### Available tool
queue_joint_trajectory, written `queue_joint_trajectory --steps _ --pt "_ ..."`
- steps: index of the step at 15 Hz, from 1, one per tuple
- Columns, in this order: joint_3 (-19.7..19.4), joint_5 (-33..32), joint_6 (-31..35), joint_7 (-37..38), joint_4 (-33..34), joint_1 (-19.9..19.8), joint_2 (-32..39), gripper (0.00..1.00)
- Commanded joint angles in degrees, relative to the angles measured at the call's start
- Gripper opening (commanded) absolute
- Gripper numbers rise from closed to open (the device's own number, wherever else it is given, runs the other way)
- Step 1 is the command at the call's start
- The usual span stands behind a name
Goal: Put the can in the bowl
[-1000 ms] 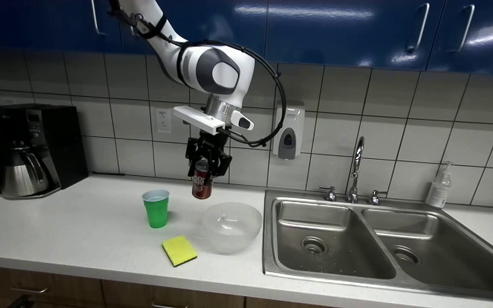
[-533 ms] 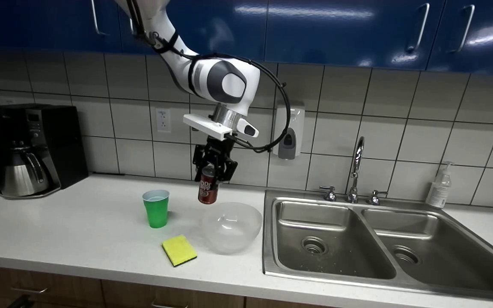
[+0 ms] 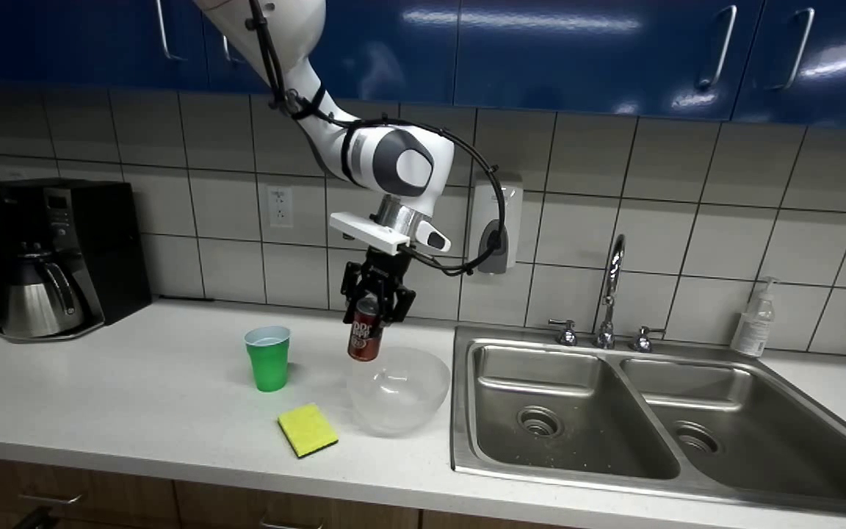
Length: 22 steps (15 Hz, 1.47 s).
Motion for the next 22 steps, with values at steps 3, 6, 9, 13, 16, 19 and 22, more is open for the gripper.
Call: queue_joint_trajectory --steps 3,6,9,13,16,19,22 --pt "2.07 0.19 -3.81 1.57 6.31 -2.67 4.23 0.37" --pt "2.31 0.05 -3.84 1.53 7.54 -3.10 5.88 0.37" --pt "2.42 0.05 -3.62 1.29 8.16 -3.62 7.31 0.37" --pt "2.49 0.06 -3.47 1.21 8.76 -4.61 9.13 0.37" --pt "2.45 0.10 -3.61 1.14 9.29 -5.41 10.26 0.37" --pt "2.47 -0.04 -3.50 1.38 9.74 -5.82 11.21 0.37" --pt "2.54 -0.10 -3.32 1.53 10.04 -5.92 11.88 0.37"
